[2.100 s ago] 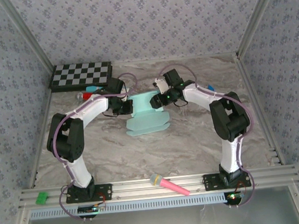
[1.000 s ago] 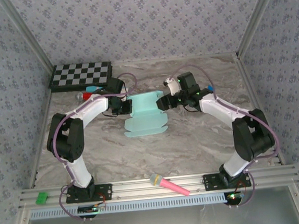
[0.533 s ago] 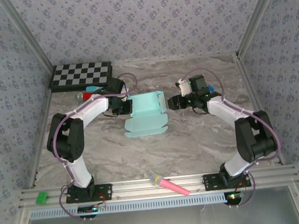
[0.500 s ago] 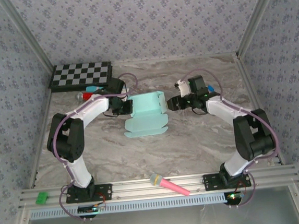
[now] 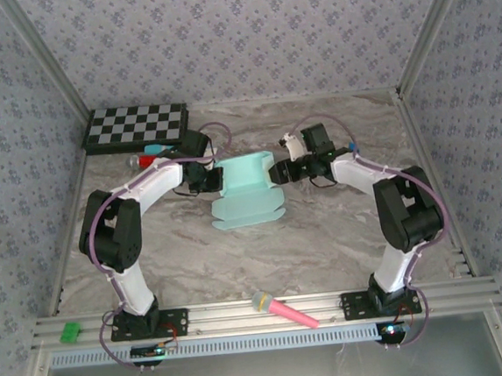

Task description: Fold the paper box

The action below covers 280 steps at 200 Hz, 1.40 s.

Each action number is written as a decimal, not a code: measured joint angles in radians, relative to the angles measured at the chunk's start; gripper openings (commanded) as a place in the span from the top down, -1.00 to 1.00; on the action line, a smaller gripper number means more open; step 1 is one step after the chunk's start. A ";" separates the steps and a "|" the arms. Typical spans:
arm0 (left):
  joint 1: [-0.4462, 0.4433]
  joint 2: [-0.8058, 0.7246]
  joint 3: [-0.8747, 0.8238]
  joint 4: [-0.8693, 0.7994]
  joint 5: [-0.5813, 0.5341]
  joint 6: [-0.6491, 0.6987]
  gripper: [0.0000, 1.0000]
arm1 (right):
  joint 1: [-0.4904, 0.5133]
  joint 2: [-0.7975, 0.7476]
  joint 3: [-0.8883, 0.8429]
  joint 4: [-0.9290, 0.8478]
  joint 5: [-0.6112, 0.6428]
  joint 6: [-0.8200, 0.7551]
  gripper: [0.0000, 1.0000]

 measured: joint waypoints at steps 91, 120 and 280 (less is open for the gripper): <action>0.000 0.017 0.012 -0.003 0.008 0.000 1.00 | 0.051 0.113 0.122 -0.056 0.086 -0.019 -0.03; -0.002 0.019 0.013 -0.003 0.011 0.001 1.00 | 0.071 0.129 0.142 -0.086 0.156 -0.026 0.08; -0.009 0.034 0.014 -0.003 0.035 0.001 1.00 | 0.155 0.218 0.253 -0.164 0.468 -0.026 0.57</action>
